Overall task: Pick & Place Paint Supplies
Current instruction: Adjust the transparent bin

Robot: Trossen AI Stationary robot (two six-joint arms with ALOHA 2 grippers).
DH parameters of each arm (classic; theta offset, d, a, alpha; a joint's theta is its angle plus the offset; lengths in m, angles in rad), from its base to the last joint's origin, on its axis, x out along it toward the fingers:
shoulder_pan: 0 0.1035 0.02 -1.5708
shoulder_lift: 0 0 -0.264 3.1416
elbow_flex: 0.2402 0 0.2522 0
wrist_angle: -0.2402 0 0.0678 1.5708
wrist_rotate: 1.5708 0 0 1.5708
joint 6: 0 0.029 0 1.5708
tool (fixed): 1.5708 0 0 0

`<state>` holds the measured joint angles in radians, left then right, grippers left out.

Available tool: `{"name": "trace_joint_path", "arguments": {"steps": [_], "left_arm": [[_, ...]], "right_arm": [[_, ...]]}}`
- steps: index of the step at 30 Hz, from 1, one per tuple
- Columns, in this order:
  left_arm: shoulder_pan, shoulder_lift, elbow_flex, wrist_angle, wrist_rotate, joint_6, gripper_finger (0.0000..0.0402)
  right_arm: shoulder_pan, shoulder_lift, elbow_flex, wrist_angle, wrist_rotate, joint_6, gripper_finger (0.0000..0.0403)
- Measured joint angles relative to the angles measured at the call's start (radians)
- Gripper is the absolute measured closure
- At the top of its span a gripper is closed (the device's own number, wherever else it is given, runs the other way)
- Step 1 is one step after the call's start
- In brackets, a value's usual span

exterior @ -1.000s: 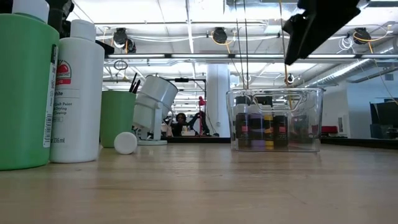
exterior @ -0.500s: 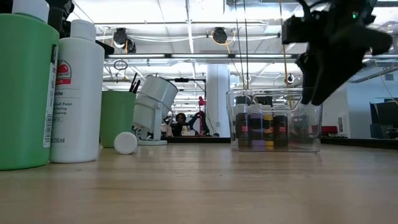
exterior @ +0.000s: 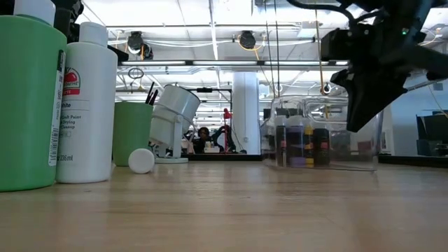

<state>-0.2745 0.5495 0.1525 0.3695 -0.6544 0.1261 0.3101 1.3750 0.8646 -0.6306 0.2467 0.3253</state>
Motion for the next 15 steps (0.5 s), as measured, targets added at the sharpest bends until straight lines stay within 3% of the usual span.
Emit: {"name": "trace_joint_path", "arguments": {"steps": [8, 15], "left_arm": [[0.000, 0.000, 0.000, 0.000, 0.000, 0.000, 0.0379], [0.000, 0.000, 0.001, 0.000, 0.000, 0.000, 0.0391]], "right_arm": [[0.040, 0.001, 0.000, 0.096, -0.026, 0.081, 0.0389], [0.088, 0.002, 0.000, 0.106, -0.116, 0.109, 0.0393]]}}
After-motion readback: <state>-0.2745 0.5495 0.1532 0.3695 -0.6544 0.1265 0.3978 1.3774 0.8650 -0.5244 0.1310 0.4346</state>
